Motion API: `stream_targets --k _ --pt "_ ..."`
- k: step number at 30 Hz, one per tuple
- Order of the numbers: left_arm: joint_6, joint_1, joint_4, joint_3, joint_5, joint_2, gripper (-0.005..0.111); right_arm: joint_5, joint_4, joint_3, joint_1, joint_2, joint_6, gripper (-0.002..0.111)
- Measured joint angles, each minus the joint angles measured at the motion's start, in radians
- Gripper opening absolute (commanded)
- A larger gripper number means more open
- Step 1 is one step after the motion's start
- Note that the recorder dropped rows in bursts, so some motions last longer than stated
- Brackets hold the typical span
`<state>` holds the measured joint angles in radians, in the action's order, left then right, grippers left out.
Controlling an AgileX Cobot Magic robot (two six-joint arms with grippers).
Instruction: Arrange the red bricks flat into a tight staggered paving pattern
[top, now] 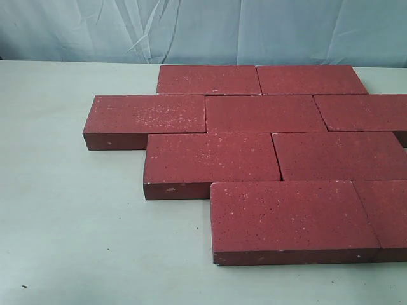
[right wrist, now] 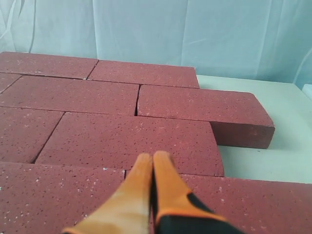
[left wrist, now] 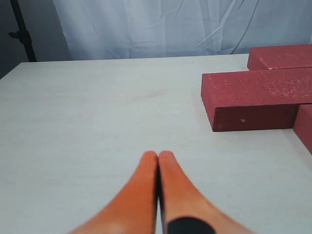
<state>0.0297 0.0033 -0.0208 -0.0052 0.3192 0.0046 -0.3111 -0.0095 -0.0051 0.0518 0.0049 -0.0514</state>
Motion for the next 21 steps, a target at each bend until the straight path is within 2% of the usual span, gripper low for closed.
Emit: stream_targets --k 21 --pt "0.0 0.0 0.0 0.0 0.0 0.0 0.0 0.0 0.0 0.002 0.0 0.0 0.01 -0.001"
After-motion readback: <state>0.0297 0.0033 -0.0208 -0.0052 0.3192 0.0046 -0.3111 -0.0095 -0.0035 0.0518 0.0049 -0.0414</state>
